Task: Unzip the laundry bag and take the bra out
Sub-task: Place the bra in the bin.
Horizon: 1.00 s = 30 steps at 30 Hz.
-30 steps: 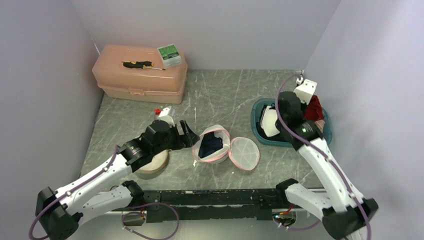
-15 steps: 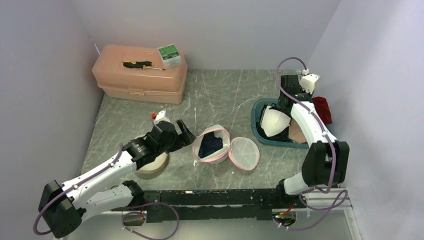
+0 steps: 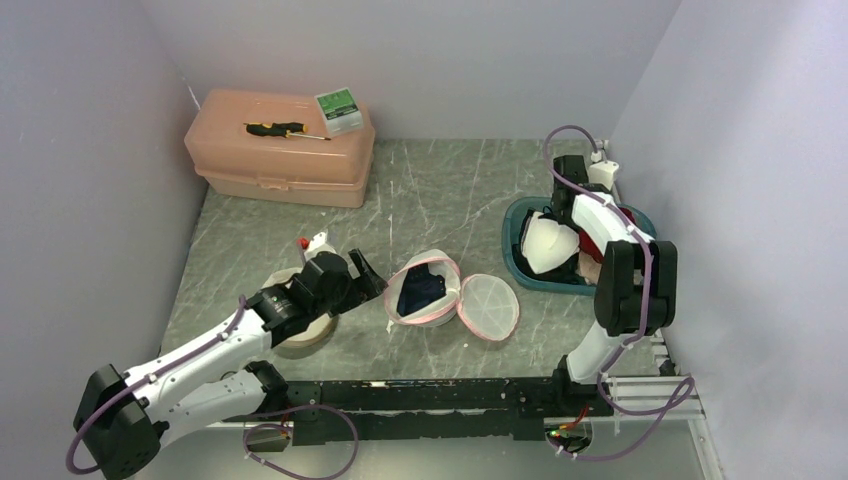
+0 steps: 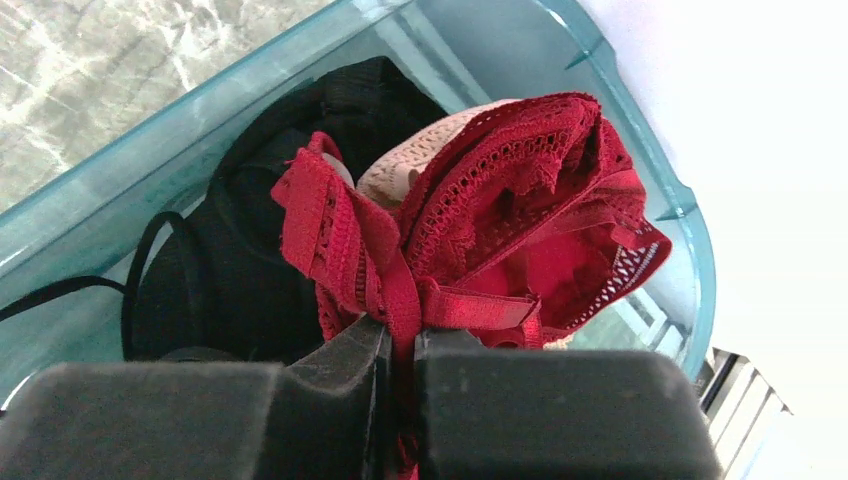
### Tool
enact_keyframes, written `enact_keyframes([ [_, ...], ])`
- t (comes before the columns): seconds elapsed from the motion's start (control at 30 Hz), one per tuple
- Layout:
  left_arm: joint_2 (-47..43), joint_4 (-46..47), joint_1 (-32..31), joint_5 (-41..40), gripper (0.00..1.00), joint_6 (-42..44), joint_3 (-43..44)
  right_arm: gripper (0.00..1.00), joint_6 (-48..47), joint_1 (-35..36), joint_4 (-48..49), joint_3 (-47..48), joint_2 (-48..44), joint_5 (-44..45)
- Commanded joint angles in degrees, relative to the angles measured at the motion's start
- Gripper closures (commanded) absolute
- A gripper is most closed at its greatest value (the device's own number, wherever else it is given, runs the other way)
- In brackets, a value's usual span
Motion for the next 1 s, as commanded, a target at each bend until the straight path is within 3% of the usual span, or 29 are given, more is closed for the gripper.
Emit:
enact_keyframes([
  [0.0,0.4,1.4,0.0,-0.2,0.09,-0.8,0.2,0.87,3.4,-0.1,-1.5,3.2,0.5,-2.9],
  [0.1,2.3,2.3,0.1,0.3,0.10,-0.2,0.7,0.60,5.0,-0.1,-2.2,2.7,0.1,-3.9],
  [0.17,3.8,1.9,0.0,0.4,0.09,0.5,1.6,0.48,5.1,-0.1,-1.4,1.8,-1.4,-5.0],
  [0.5,4.0,0.3,0.0,-1.4,0.09,2.5,3.3,0.10,5.9,0.8,-2.5,5.4,-10.8,-7.8],
  [0.63,2.8,-2.2,0.0,-2.4,0.09,3.5,4.5,0.09,6.4,2.5,-1.7,6.5,-17.2,-10.4],
  [0.7,1.9,-1.8,0.0,-2.0,0.10,4.4,4.2,0.11,6.9,3.0,3.4,2.9,-23.1,-16.5],
  [0.77,0.8,-0.2,0.1,-1.1,0.12,5.7,3.1,0.15,8.0,3.0,12.7,-5.2,-31.6,-25.8],
  [0.87,-0.9,2.1,0.0,0.3,0.12,7.9,1.9,0.17,9.9,3.4,28.5,-17.7,-42.9,-47.7],
  [0.97,-2.6,2.7,0.1,2.0,0.11,11.1,2.0,0.18,10.1,8.8,30.6,-21.5,-48.5,-58.8],
])
